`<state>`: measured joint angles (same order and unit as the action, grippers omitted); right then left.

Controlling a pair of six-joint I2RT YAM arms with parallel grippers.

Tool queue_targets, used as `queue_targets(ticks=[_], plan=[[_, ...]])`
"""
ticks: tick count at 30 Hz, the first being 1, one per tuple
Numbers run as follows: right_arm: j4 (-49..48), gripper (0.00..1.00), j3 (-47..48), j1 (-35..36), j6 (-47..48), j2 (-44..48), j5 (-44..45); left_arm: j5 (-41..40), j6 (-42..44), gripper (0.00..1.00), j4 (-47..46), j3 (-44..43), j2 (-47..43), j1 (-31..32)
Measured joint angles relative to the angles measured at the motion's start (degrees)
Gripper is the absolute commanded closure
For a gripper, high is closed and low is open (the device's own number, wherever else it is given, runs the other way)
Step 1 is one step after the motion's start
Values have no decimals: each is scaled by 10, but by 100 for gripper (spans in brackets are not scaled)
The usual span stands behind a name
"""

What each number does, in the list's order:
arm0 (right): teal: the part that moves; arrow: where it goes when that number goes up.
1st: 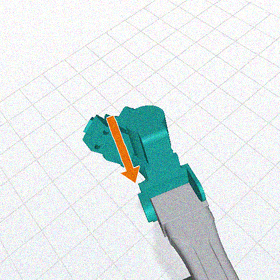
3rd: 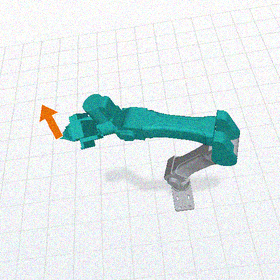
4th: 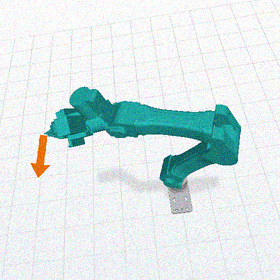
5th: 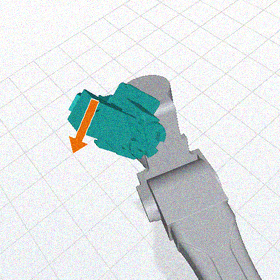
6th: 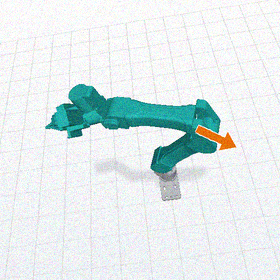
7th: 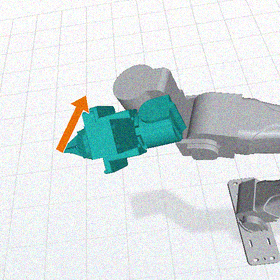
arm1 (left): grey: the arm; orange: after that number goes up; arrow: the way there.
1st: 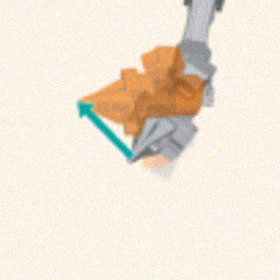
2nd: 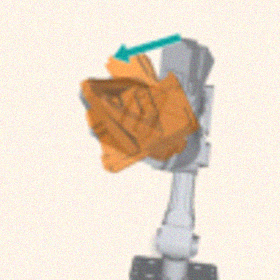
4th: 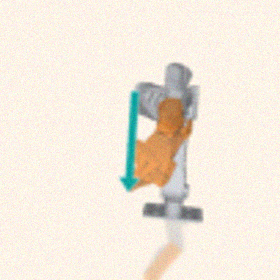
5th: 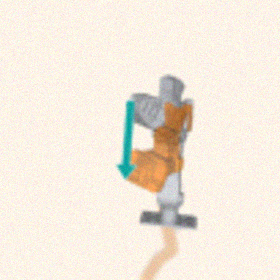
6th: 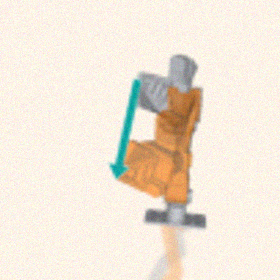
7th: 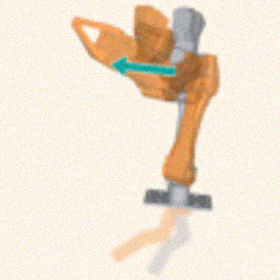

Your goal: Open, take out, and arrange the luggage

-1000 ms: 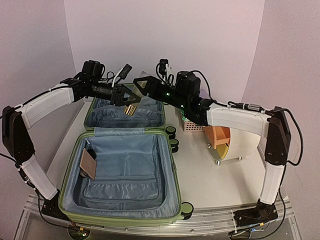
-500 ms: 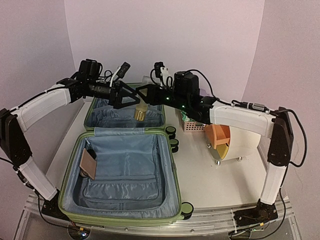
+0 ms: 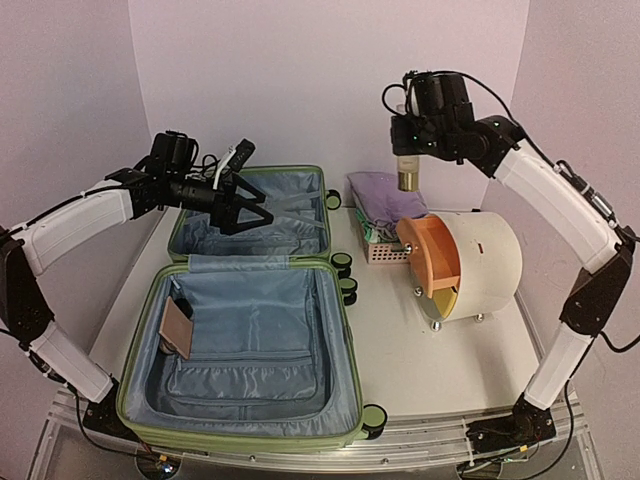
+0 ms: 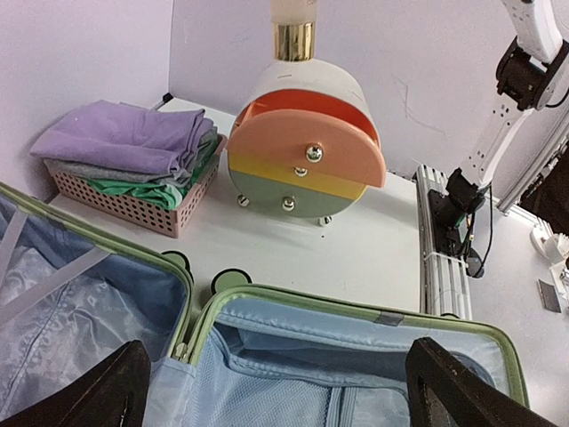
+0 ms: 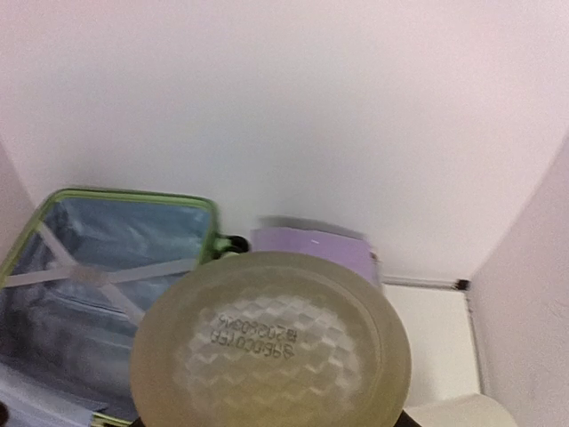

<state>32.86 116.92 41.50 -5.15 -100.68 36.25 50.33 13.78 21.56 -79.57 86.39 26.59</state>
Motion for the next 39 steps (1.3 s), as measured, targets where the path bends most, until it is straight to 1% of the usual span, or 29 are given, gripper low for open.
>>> queue_targets(ticks=[4, 8, 13, 16, 20, 26, 32, 35, 39], plan=[[77, 100, -1, -40, 0, 10, 38, -6, 8, 0, 0, 19, -1, 0], [125, 100, -10, -71, 0, 10, 40, -9, 14, 0, 0, 33, -5, 0], [167, 100, -15, -85, -13, 1, -6, -12, 27, 0, 0, 50, -12, 0], [183, 100, -15, -85, -31, -17, -61, -13, 30, 0, 0, 51, -14, 0], [193, 100, -29, -83, -34, -30, -92, -14, 31, 0, 0, 51, -15, 0], [221, 100, -55, -83, -37, -31, -109, -15, 34, 0, 0, 51, -15, 0], [228, 100, -63, -88, -80, -31, -148, -16, 43, 0, 0, 51, -15, 0], [222, 100, -77, -98, -104, -31, -172, -16, 43, 0, 0, 51, -15, 0], [174, 100, -124, -125, -144, -18, -235, -17, 46, 0, -1, 51, -15, 0]])
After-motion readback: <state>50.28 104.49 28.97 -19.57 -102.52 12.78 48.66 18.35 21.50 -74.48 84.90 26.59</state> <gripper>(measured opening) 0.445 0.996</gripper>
